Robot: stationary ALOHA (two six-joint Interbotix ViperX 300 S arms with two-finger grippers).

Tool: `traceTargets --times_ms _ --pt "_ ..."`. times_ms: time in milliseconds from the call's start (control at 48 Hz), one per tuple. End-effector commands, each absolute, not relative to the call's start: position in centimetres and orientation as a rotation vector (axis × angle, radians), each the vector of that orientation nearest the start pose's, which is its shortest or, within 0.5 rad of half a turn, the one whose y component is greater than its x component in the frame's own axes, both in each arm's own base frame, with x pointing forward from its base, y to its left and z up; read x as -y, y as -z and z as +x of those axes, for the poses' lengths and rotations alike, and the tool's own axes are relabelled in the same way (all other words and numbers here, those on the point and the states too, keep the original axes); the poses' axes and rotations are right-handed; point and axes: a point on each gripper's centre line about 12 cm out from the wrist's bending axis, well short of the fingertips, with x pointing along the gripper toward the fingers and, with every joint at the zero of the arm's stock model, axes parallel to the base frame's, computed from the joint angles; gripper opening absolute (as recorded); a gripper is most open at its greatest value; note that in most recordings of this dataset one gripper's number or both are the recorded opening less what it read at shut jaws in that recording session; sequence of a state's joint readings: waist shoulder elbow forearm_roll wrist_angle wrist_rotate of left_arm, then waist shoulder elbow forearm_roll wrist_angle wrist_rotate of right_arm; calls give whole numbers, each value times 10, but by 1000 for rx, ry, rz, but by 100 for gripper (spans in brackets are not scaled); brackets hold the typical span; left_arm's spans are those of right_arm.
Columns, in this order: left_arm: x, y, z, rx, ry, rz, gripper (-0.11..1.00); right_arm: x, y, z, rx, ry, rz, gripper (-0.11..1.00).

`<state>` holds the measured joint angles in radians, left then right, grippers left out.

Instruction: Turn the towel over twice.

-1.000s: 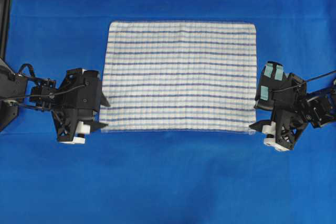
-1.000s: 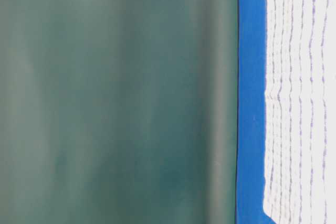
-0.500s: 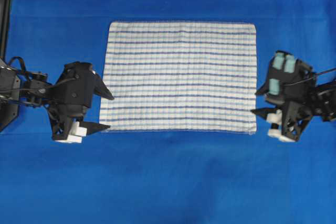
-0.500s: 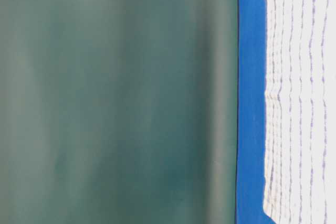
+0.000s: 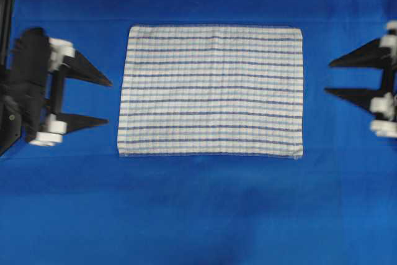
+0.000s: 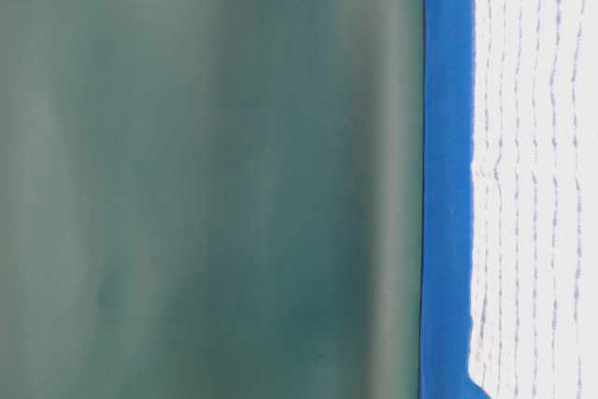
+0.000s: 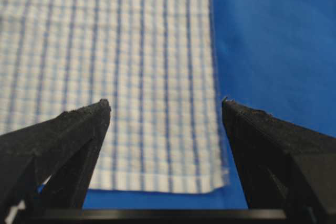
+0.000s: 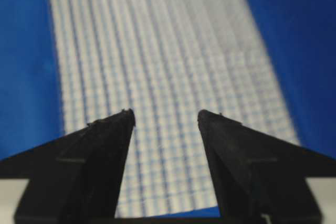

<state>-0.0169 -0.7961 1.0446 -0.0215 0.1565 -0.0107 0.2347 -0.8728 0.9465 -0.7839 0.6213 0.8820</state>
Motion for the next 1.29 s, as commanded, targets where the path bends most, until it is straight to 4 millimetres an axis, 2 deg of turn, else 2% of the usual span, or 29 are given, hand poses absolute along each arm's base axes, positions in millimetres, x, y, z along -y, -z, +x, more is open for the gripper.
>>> traceTargets --times_ms 0,208,500,687,875,1062,1270 --pt "1 -270 217 -368 4 -8 81 6 -299 196 -453 248 -11 57" --pt "-6 -269 187 -323 -16 75 81 16 -293 172 -444 286 -35 54" --pt "-8 -244 154 -270 -42 73 81 24 -249 149 -479 314 6 52" --pt "-8 -223 148 -306 -41 70 80 26 -223 146 -539 345 32 52" --pt "-8 -222 148 -307 -42 64 80 24 -210 149 -571 344 61 50" --pt "-8 -222 148 -308 -42 61 80 20 -203 154 -583 311 61 44" --pt "-8 -221 148 -308 -42 62 80 19 -202 154 -584 308 62 43"
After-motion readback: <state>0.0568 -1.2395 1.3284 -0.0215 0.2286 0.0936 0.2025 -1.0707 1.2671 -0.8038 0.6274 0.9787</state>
